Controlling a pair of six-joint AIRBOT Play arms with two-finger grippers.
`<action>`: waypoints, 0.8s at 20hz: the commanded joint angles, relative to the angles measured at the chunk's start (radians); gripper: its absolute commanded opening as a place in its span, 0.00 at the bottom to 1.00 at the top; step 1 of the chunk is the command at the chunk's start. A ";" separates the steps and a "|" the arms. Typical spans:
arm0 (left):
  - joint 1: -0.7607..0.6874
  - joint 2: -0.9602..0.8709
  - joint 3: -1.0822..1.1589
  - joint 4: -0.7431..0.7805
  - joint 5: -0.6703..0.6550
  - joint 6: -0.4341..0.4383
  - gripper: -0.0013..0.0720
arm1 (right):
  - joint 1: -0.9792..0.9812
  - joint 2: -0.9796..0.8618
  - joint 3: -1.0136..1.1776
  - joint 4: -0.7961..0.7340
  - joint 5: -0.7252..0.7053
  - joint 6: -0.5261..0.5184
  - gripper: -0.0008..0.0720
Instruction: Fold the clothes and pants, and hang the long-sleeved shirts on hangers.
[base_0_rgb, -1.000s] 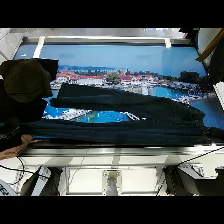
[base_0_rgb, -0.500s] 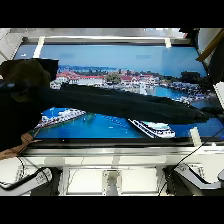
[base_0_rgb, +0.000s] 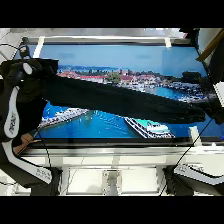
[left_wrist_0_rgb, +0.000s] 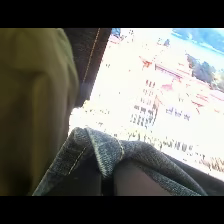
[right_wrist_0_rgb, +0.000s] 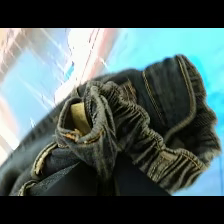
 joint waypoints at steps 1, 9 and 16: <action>-0.017 -0.085 0.058 0.022 0.024 -0.032 0.19 | 0.029 -0.019 0.001 0.043 -0.124 0.042 0.09; -0.028 0.099 0.058 -0.011 0.097 -0.068 0.82 | 0.033 -0.019 0.135 -0.126 0.047 0.041 0.59; -0.208 0.258 0.058 -0.011 0.097 0.047 0.82 | 0.033 -0.035 0.229 -0.426 0.268 -0.047 0.75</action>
